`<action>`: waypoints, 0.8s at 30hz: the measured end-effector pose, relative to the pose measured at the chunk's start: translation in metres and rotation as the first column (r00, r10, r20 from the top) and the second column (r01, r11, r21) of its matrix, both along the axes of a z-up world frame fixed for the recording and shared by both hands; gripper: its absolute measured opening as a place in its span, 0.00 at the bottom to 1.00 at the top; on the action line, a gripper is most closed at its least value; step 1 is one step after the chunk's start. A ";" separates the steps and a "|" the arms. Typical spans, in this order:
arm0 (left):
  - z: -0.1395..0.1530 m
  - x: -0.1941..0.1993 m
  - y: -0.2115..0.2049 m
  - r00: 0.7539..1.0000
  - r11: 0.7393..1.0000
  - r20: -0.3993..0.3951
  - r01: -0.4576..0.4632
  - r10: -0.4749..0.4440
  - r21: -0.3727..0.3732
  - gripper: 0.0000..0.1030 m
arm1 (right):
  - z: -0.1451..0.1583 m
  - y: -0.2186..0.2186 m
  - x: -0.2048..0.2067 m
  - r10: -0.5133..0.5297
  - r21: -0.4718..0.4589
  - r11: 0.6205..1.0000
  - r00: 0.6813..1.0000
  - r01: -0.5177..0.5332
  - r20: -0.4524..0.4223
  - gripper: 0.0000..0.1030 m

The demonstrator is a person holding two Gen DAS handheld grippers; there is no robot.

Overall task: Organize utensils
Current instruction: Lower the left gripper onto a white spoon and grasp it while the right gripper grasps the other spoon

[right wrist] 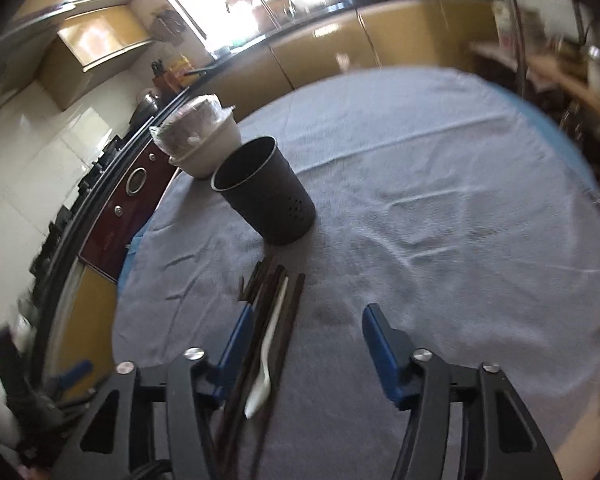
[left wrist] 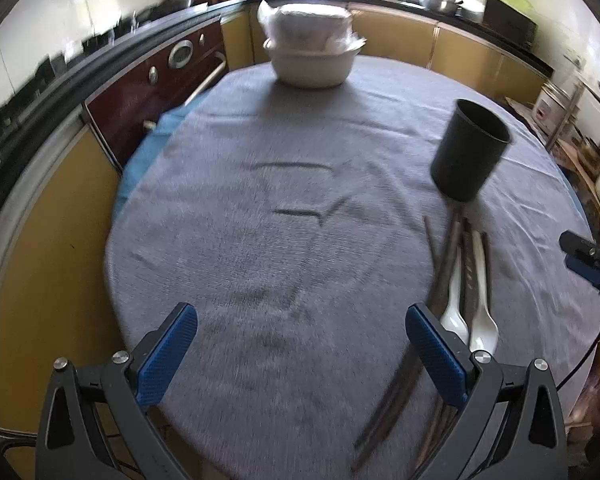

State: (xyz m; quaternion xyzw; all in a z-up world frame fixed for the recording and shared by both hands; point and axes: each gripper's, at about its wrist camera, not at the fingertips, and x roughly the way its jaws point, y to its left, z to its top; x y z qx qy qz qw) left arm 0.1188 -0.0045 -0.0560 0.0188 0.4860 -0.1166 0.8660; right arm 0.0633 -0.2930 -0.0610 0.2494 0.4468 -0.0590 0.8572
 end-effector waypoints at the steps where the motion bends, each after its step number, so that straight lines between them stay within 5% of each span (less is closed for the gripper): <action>1: -0.007 0.008 0.003 1.000 0.999 -0.031 -0.001 0.002 0.033 1.00 | -0.006 -0.001 0.009 0.004 0.013 1.000 1.000 -0.004 -0.021 0.56; 6: -0.019 0.022 0.002 0.997 0.996 -0.076 0.027 -0.020 0.081 0.87 | -0.028 0.015 0.043 0.070 0.125 0.990 0.996 -0.062 -0.061 0.44; 8: -0.023 0.021 -0.001 0.995 0.995 -0.089 0.059 -0.051 0.084 0.78 | -0.036 0.023 0.051 0.085 0.133 0.988 0.993 -0.074 -0.083 0.33; 14: -0.045 0.012 -0.004 0.979 0.992 -0.175 0.117 -0.108 0.044 0.52 | -0.057 0.044 0.062 0.109 0.098 0.991 0.978 -0.092 -0.179 0.24; 24: -0.029 -0.010 -0.024 0.958 0.968 -0.152 0.231 -0.245 -0.102 0.51 | -0.078 0.055 0.064 0.100 0.034 0.995 0.970 -0.094 -0.220 0.08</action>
